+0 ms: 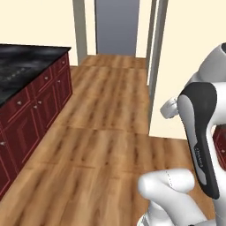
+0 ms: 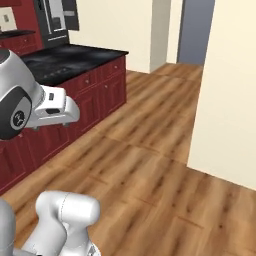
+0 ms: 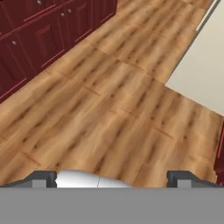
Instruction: Retrieve the sausage and cheese from the fridge and place them on the cutting board on the counter.
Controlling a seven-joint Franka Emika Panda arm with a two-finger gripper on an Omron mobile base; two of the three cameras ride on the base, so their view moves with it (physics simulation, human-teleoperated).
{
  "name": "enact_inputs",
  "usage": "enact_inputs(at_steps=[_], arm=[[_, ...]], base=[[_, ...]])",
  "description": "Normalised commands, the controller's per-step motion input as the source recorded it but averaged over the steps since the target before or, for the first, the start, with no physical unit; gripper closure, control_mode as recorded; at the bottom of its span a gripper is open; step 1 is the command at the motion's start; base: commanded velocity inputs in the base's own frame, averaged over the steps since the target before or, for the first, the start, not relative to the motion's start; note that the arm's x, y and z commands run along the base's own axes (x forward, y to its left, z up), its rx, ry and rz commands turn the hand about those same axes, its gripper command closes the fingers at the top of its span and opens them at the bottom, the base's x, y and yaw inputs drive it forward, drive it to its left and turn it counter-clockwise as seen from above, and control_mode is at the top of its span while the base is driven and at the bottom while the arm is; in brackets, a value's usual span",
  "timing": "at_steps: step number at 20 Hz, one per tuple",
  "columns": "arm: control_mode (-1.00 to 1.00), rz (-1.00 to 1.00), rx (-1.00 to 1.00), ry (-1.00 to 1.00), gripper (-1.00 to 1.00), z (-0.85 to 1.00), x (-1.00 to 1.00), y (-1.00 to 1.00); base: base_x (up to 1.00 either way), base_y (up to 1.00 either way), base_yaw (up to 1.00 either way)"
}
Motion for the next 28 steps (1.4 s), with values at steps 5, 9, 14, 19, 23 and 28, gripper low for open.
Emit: enact_inputs(at_steps=[5, 9, 14, 19, 23, 28], arm=[[1.0, 0.0, 0.0, 0.0, -1.0, 0.0, 0.0, 0.0], [1.0, 0.0, 0.0, 0.0, -1.0, 0.0, 0.0, 0.0], [1.0, 0.0, 0.0, 0.0, -1.0, 0.0, 0.0, 0.0], [1.0, 0.0, 0.0, 0.0, -1.0, 0.0, 0.0, 0.0], [1.0, 0.0, 0.0, 0.0, -1.0, 0.0, 0.0, 0.0], [1.0, 0.0, 0.0, 0.0, -1.0, 0.0, 0.0, 0.0]], base=[[1.0, -0.13, 0.06], [1.0, 0.17, 0.03], [1.0, 0.61, 0.02], [1.0, 0.35, 0.0], [1.0, -0.16, -0.02], [1.0, -0.05, 0.0]])
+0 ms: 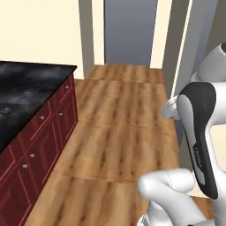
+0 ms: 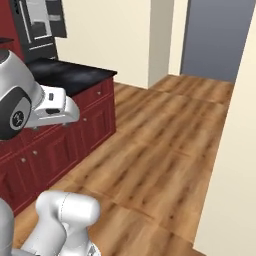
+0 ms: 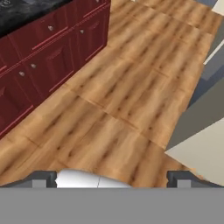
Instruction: Retrieve the sausage and cheese from the fridge and place them on the cutting board on the counter.
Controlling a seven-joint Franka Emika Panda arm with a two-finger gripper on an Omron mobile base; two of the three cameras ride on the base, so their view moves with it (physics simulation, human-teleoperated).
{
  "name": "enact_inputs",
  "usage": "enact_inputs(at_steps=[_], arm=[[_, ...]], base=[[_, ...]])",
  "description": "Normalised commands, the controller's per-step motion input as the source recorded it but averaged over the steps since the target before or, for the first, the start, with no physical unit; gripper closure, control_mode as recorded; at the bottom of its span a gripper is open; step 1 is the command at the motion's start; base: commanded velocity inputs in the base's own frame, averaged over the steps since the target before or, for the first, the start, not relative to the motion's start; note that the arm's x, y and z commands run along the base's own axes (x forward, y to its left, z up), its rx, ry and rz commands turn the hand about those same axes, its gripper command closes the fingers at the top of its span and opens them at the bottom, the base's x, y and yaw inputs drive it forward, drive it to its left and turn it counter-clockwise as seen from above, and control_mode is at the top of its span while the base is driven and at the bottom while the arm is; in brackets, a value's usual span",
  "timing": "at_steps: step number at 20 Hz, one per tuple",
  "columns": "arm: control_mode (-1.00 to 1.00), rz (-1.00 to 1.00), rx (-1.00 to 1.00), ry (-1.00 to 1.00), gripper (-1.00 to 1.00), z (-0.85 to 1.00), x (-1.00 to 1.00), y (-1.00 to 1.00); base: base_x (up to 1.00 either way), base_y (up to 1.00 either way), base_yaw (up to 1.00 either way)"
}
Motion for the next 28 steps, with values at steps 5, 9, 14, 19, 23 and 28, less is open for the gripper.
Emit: enact_inputs(at_steps=[5, 9, 14, 19, 23, 28], arm=[[1.0, 0.0, 0.0, 0.0, -1.0, 0.0, 0.0, 0.0], [1.0, 0.0, 0.0, 0.0, -1.0, 0.0, 0.0, 0.0], [1.0, 0.0, 0.0, 0.0, -1.0, 0.0, 0.0, 0.0], [1.0, 0.0, 0.0, 0.0, -1.0, 0.0, 0.0, 0.0], [1.0, 0.0, 0.0, 0.0, -1.0, 0.0, 0.0, 0.0], [1.0, 0.0, 0.0, 0.0, -1.0, 0.0, 0.0, 0.0]], base=[[1.0, 0.0, -0.03], [1.0, -0.03, -0.12], [1.0, 0.04, -0.2], [1.0, 0.3, -0.24], [1.0, 0.64, 0.17], [1.0, 0.18, 0.26]])
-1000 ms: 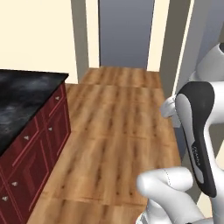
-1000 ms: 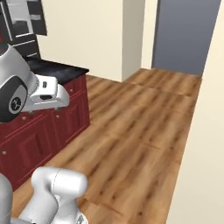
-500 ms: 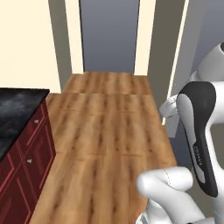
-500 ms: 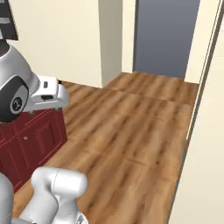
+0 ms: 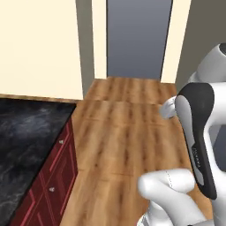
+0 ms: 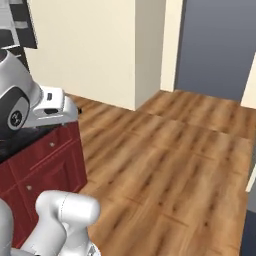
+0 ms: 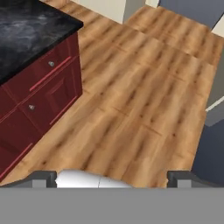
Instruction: Retrieve the sausage and cheese from the fridge and place them on the cutting board on the counter.
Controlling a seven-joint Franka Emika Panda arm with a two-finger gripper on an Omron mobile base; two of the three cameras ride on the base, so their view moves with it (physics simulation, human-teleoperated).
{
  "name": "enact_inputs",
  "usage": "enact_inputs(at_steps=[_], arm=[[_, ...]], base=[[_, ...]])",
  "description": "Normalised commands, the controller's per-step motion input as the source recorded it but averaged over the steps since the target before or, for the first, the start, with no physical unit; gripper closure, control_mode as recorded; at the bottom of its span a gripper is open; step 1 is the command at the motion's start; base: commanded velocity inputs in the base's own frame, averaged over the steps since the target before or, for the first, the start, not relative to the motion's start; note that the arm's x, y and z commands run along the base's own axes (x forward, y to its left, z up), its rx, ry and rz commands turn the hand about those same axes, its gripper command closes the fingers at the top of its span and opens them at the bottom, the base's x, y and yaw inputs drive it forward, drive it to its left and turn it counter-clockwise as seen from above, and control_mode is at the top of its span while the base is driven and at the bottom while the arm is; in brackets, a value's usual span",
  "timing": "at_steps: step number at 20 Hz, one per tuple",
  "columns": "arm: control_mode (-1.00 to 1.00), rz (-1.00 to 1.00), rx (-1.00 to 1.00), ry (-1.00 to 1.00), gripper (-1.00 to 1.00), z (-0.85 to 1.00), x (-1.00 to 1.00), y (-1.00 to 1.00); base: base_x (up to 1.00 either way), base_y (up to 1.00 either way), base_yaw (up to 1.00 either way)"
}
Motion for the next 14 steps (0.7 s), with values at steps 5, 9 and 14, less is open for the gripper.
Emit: enact_inputs(at_steps=[5, 9, 14], arm=[[1.0, 0.0, 0.0, 0.0, -1.0, 0.0, 0.0, 0.0], [1.0, 0.0, 0.0, 0.0, -1.0, 0.0, 0.0, 0.0], [1.0, 0.0, 0.0, 0.0, -1.0, 0.0, 0.0, 0.0]], base=[[1.0, -0.16, 0.12], [1.0, 0.0, 0.35], [1.0, 0.01, 0.36]])
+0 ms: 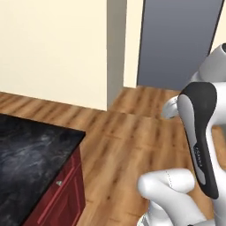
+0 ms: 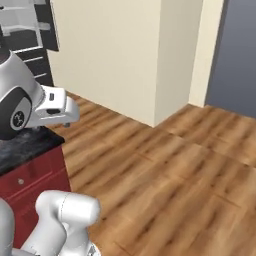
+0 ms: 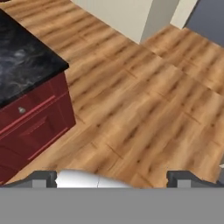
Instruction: Retrieve the sausage and cheese from the fridge and place them on the cutting board on the counter.
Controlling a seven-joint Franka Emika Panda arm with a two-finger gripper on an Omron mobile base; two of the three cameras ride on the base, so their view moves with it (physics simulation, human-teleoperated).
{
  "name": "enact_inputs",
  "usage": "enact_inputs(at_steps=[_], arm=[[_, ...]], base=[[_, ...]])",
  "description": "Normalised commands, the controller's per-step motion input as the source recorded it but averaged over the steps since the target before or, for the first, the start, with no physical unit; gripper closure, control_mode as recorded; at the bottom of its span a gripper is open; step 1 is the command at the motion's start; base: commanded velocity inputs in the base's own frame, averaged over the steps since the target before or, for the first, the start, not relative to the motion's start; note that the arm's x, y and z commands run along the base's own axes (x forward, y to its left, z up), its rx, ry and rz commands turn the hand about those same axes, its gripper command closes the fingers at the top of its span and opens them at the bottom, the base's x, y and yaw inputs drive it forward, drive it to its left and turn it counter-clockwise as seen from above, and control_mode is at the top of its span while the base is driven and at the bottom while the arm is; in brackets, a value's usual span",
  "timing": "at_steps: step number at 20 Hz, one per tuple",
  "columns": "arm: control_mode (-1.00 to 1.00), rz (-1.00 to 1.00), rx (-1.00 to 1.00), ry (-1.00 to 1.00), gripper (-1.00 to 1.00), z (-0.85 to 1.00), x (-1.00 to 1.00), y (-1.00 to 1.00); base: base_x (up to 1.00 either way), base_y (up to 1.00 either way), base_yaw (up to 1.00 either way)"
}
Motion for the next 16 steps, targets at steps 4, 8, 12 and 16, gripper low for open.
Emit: enact_inputs(at_steps=[4, 8, 12, 16], arm=[[1.0, 0.0, 0.0, 0.0, -1.0, 0.0, 0.0, 0.0], [1.0, 0.0, 0.0, 0.0, -1.0, 0.0, 0.0, 0.0], [1.0, 0.0, 0.0, 0.0, -1.0, 0.0, 0.0, 0.0], [1.0, 0.0, 0.0, 0.0, -1.0, 0.0, 0.0, 0.0]], base=[[1.0, -0.1, 0.35], [0.89, -0.18, 0.47], [0.76, -0.41, 0.48], [0.83, -0.52, 0.5]])
